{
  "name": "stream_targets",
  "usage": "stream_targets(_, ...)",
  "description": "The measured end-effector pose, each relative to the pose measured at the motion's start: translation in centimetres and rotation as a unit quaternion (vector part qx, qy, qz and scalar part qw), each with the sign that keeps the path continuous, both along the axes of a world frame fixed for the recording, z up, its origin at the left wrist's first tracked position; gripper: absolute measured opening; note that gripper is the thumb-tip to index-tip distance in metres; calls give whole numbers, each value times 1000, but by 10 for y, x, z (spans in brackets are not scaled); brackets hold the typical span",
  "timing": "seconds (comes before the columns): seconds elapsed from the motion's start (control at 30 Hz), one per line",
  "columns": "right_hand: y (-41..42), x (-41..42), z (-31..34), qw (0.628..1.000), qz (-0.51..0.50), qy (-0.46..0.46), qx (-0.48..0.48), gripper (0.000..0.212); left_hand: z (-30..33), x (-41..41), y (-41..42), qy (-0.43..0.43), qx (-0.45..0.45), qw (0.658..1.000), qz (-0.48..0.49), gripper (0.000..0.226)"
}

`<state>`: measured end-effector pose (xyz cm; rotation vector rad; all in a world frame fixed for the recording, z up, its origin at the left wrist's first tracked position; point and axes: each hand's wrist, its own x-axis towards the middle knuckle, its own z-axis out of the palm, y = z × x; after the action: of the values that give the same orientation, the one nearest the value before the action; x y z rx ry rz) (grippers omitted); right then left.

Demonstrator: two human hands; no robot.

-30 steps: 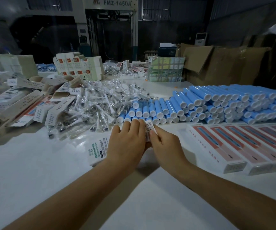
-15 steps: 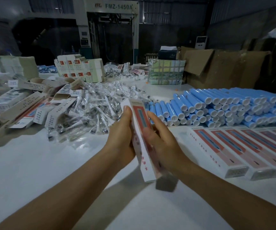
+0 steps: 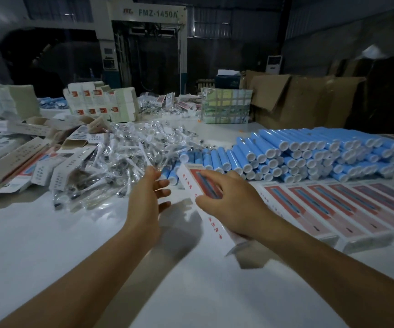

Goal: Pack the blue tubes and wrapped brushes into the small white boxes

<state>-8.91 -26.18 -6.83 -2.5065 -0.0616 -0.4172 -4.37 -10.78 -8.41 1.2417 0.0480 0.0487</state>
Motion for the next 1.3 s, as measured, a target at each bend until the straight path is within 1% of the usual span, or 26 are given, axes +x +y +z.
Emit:
stream_targets(0.07,-18,-3,5,992,-47,46,-105,64,-3,4,5,2,16,1000,-6,32)
stream_targets(0.1,-30,-5,5,980,-79,76,-167,63,-4,4,6,3,23,1000,-16,28)
stream_targets(0.17,-58,-12,-2,938,-151,136,-281,61,-6,4,3,1,35,999,-33,22)
stream_targets(0.2,-72,-17,-6,924,-182,155,-298,61,-7,4,1,-1,41,998,-37,19)
stream_targets(0.27,-92,-24,-13,924,-216,165,-270,64,-8,4,-2,-6,53,998,-43,16)
stream_targets(0.33,-101,-28,-13,926,-217,163,-262,65,-10,3,-6,-6,57,997,-52,14)
stream_targets(0.43,-103,-30,-7,914,-220,191,-284,66,-11,-1,-12,-2,77,995,-64,8)
stream_targets(0.47,-100,-29,-4,907,-217,197,-302,64,-12,-2,-13,-4,94,993,-68,8)
stream_targets(0.5,-93,-28,1,907,-212,184,-313,59,-13,-2,-14,-10,106,991,-75,11)
stream_targets(0.53,-85,-26,5,919,-200,145,-306,51,-14,-3,-13,-20,113,990,-84,17)
stream_targets(0.57,-73,-22,7,940,-181,83,-276,38,-15,-3,-14,-31,117,988,-93,24)
stream_targets(0.6,-58,-18,9,962,-151,23,-224,22,-16,-3,-13,-39,125,987,-96,30)
stream_targets(0.63,-41,-13,9,978,-117,-16,-173,23,-18,-3,-14,-43,137,985,-96,36)
stream_targets(0.67,-24,-7,8,986,-87,-32,-140,33,-19,-3,-14,-45,149,984,-89,41)
stream_targets(0.73,7,3,1,993,-44,-33,-106,40,-21,-3,-13,-59,164,982,-67,47)
stream_targets(0.83,34,13,-18,990,-20,-25,-135,37,-21,-4,-11,-90,174,979,-48,50)
stream_targets(0.97,40,17,-34,981,9,48,-189,32,-21,-3,-8,-111,162,980,-43,50)
stream_targets(1.1,36,21,-36,979,2,58,-194,33,-9,-3,0,-123,191,973,-36,49)
stream_targets(1.17,35,24,-40,980,-8,55,-189,31,12,14,17,-155,235,959,-21,50)
stream_targets(1.2,34,26,-42,982,-16,52,-181,30,25,26,30,-177,273,946,-9,49)
stream_targets(1.23,33,28,-44,984,-22,44,-169,31,38,40,46,-200,320,926,5,47)
stream_targets(1.3,30,34,-48,988,-23,36,-148,37,59,69,88,-225,436,870,43,42)
